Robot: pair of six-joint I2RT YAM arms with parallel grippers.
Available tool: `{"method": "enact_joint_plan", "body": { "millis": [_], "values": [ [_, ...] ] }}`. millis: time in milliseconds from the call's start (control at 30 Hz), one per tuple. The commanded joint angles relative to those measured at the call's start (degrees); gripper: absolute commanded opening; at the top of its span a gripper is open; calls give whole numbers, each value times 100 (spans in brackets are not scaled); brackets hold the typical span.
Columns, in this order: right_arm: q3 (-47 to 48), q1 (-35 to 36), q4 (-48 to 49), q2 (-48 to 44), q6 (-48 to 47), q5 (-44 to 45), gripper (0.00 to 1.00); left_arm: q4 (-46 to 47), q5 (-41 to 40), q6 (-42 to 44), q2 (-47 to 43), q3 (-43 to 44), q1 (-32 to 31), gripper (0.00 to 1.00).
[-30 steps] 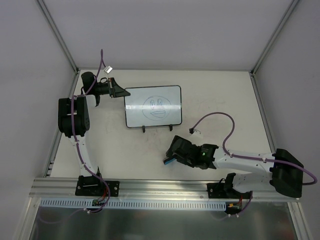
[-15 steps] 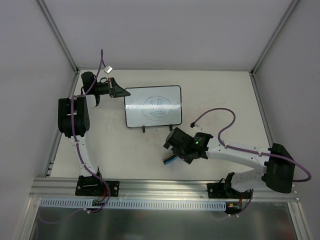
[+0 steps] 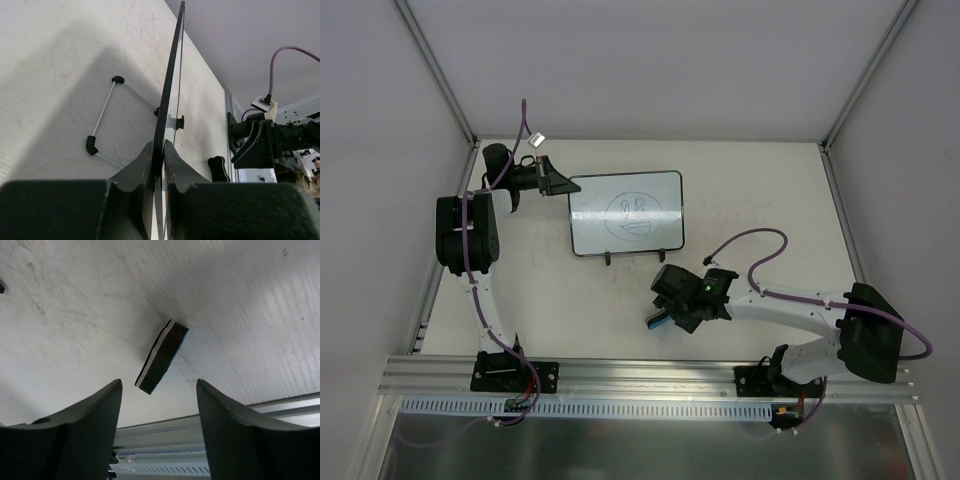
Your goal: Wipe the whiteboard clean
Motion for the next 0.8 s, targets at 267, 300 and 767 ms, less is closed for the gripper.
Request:
{"method": "enact_joint_plan", "body": {
  "millis": [267,300,767],
  "values": [
    [392,-153,-19,629,370,2,56,-45,-102,603,-297,80,-114,0],
    [392,-171,-28,638,379,19,56,-54,-111,603,-280,97,-123,0],
    [533,-294,130,1069,247,-271,41,-230,-129,744,-297,133,-105,0]
  ]
}}
